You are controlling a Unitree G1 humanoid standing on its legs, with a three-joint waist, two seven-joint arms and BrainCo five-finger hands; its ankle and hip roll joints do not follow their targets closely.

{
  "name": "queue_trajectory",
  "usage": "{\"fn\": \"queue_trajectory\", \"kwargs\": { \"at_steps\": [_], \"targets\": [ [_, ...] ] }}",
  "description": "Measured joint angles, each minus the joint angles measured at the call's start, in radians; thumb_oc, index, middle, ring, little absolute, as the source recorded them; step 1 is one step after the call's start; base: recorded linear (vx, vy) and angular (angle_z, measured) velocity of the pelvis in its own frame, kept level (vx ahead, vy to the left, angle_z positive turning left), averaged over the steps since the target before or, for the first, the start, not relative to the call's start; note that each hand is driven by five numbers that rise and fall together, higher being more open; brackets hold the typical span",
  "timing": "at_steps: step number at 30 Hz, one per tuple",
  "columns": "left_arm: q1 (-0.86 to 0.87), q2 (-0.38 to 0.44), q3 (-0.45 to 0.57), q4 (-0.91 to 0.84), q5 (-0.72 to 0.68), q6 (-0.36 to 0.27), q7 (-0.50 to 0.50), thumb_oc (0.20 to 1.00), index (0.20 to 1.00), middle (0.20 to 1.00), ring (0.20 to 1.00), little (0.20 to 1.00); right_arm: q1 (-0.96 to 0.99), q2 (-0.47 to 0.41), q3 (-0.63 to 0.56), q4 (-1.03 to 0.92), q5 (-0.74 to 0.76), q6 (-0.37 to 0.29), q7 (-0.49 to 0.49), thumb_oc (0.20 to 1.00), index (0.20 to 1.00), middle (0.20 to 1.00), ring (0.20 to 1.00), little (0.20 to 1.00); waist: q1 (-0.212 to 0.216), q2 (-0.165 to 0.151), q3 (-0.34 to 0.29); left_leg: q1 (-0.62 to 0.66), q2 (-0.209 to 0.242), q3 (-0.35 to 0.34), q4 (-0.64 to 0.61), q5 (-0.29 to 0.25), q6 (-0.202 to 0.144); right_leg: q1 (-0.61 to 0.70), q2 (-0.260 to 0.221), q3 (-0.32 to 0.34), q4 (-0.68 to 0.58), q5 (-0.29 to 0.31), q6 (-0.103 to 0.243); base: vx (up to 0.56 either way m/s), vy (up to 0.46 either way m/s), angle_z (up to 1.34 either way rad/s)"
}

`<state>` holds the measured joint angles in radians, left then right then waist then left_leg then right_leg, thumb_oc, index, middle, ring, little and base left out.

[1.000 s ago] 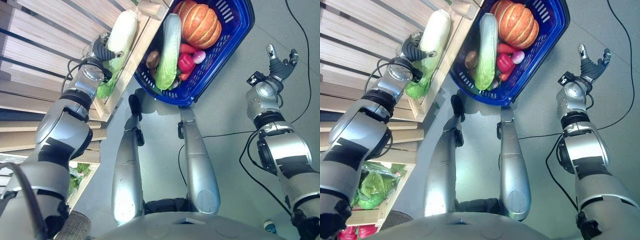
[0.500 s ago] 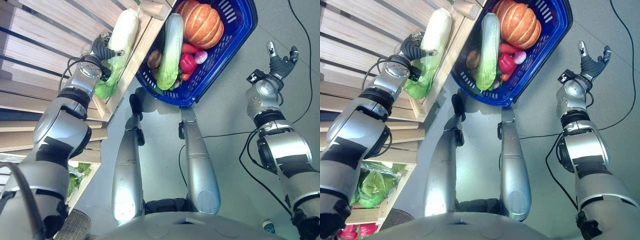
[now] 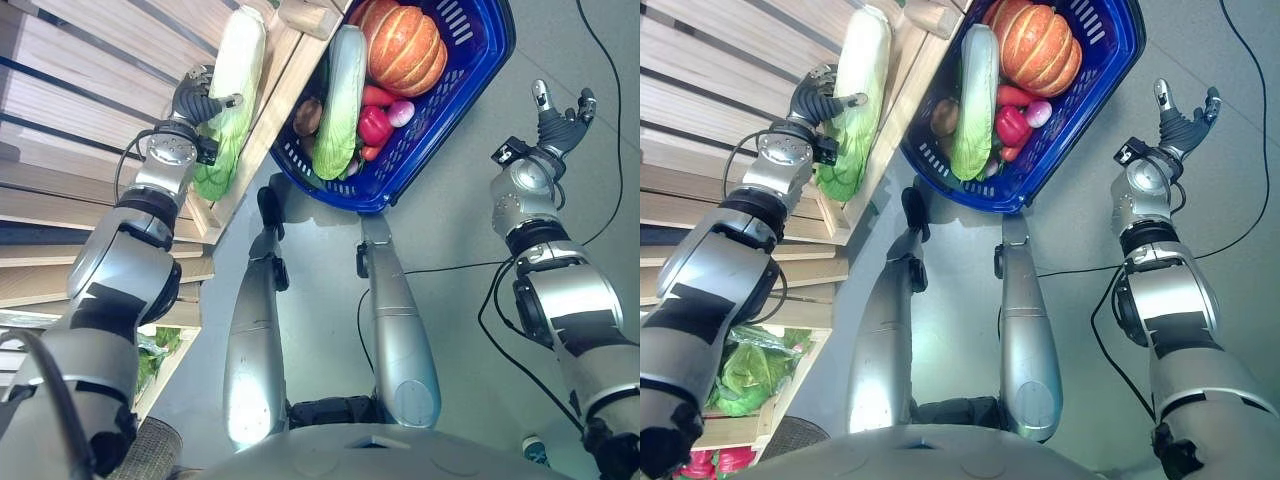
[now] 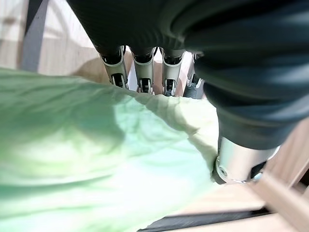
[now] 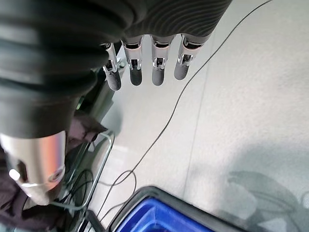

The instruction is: Pick up fruits and vegetables into the basket

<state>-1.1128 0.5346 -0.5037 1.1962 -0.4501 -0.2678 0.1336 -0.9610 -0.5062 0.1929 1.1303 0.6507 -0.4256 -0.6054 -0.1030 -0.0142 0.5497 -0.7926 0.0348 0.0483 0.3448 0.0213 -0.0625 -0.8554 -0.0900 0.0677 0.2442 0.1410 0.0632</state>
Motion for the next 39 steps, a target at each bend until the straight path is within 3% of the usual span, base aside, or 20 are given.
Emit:
{"fn": "queue_trajectory", "kwargs": {
  "at_steps": [13,16,22,26,33,39],
  "targets": [
    [0.104,0.005,0.087,-0.251,-0.096,-0.092,0.12,0.2,0.2,0.2,0.2,0.2,0.096,0.02,0.02,-0.27,-0.077,-0.025,0.011,1.0,1.0,1.0,1.0,1.0,0.023,0.0,0.0,-0.01,0.0,-0.005,-0.007,0.0,0.0,-0.011,-0.001,-0.005,0.0,0.0,0.0,0.0,0.0,0.0],
    [0.124,0.006,0.087,-0.325,-0.063,-0.109,0.136,0.2,0.2,0.2,0.2,0.2,0.123,0.023,0.02,-0.343,-0.073,-0.033,0.064,1.0,1.0,1.0,1.0,1.0,0.024,0.001,0.0,-0.015,-0.001,-0.013,-0.007,0.001,-0.001,-0.012,-0.002,-0.015,-0.001,0.0,-0.001,0.01,-0.021,0.05],
    [0.158,0.007,0.082,-0.428,0.083,-0.129,0.155,0.2,0.2,0.2,0.2,0.2,0.175,0.058,0.032,-0.461,-0.018,-0.03,0.284,1.0,1.0,1.0,1.0,1.0,0.03,0.001,0.0,-0.015,-0.001,-0.016,-0.009,0.003,-0.002,-0.012,-0.003,-0.022,-0.001,-0.001,-0.001,0.0,0.0,0.0],
    [0.161,0.009,0.074,-0.437,0.159,-0.128,0.155,0.2,0.2,0.2,0.2,0.2,0.203,0.06,0.061,-0.507,0.018,-0.007,0.372,1.0,1.0,1.0,1.0,1.0,0.032,0.001,0.0,-0.015,-0.002,-0.021,-0.018,0.01,-0.002,-0.012,-0.005,-0.025,-0.001,-0.001,-0.001,0.0,-0.001,0.02],
    [0.174,0.032,0.028,-0.479,0.217,-0.127,0.127,0.2,0.2,0.2,0.2,0.2,0.213,0.06,0.089,-0.557,0.096,0.057,0.451,1.0,1.0,1.0,1.0,1.0,0.033,0.0,0.0,-0.014,-0.003,-0.023,-0.021,0.013,-0.002,-0.012,-0.005,-0.027,0.0,0.0,-0.001,0.0,-0.001,0.01],
    [0.171,0.051,-0.05,-0.553,0.29,-0.126,0.042,0.2,0.2,0.2,0.2,0.2,0.213,0.08,0.107,-0.601,0.106,0.09,0.466,1.0,1.0,1.0,1.0,1.0,0.032,0.0,0.0,-0.011,-0.004,-0.023,-0.02,0.015,-0.001,-0.008,-0.006,-0.027,0.002,0.0,-0.001,0.0,0.0,0.0]
  ]
}}
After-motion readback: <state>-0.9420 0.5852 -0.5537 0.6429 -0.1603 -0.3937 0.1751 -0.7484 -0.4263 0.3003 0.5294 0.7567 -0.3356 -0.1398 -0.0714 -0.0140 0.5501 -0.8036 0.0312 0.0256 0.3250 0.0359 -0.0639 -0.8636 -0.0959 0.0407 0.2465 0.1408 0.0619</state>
